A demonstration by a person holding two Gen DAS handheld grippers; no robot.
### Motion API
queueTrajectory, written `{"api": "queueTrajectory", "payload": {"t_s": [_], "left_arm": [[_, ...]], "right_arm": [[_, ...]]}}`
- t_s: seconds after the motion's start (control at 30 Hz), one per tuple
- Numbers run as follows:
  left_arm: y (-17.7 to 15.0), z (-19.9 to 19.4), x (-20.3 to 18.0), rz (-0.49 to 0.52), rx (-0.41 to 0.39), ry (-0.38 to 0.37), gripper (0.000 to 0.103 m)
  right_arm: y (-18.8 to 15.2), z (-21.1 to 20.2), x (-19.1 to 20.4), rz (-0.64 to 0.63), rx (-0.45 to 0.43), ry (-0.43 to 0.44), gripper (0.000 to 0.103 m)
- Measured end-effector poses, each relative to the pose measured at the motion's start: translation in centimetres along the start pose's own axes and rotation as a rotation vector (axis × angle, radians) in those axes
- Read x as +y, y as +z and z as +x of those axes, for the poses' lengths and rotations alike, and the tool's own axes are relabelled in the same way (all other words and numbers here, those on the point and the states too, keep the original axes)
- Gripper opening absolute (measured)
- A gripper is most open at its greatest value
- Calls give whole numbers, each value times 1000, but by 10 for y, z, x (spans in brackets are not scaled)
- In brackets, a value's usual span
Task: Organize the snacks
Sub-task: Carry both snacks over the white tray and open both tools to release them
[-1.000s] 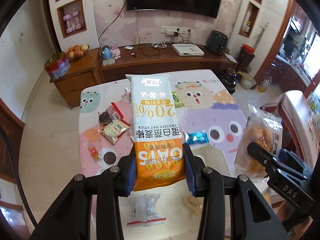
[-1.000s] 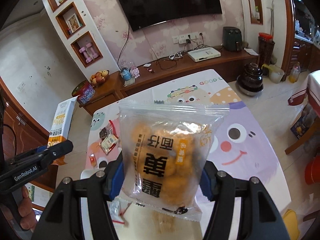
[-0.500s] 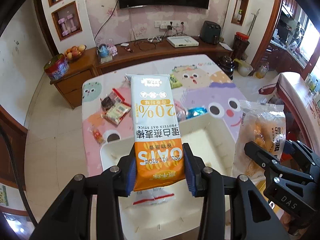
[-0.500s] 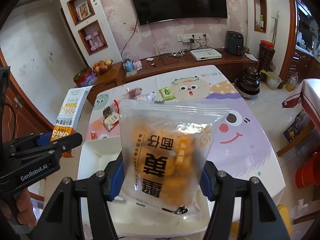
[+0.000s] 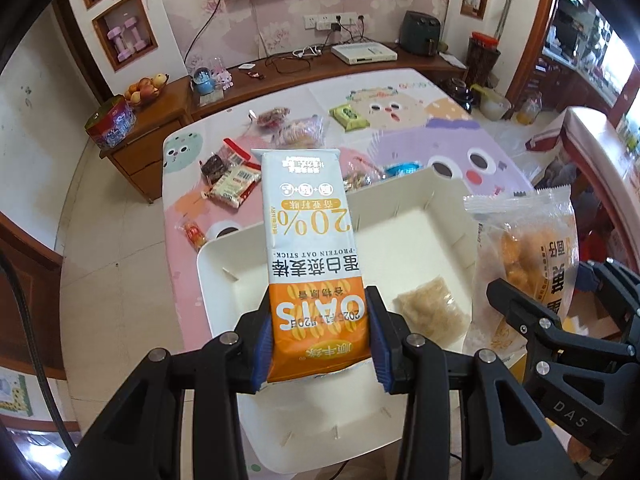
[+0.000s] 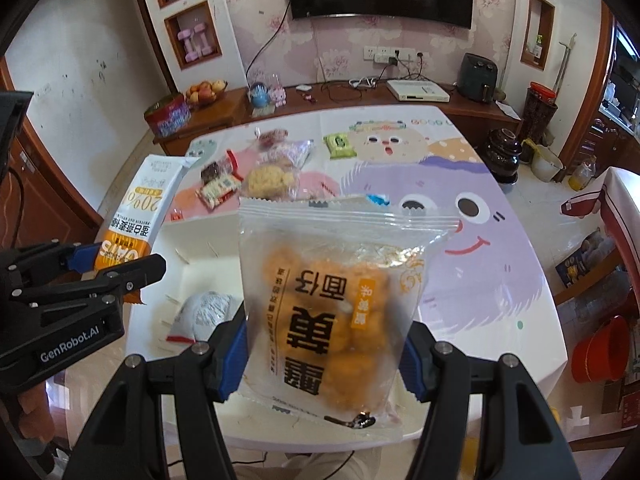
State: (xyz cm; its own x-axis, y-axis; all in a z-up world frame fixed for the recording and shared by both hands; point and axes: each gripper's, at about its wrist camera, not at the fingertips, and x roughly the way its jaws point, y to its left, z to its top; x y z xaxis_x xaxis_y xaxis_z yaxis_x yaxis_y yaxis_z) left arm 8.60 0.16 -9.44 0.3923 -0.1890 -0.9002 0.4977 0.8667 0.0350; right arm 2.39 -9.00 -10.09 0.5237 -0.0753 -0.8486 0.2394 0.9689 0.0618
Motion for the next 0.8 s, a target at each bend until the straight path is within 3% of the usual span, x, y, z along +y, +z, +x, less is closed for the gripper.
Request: {"api": "queueTrajectory", "payload": {"t_s": [0.6,0.7,0.8], "left_arm": [[-9,15,-5,25,64,23,40],[-10,16,-6,28,77,27,41],[-10,17,-6,29,82,40,47]], "right_arm": [[-12,24,3,-26,83,-36,66],[-12,26,4,-33,93,-47,69],[-13,28,6,-36,105,-41,78]]}}
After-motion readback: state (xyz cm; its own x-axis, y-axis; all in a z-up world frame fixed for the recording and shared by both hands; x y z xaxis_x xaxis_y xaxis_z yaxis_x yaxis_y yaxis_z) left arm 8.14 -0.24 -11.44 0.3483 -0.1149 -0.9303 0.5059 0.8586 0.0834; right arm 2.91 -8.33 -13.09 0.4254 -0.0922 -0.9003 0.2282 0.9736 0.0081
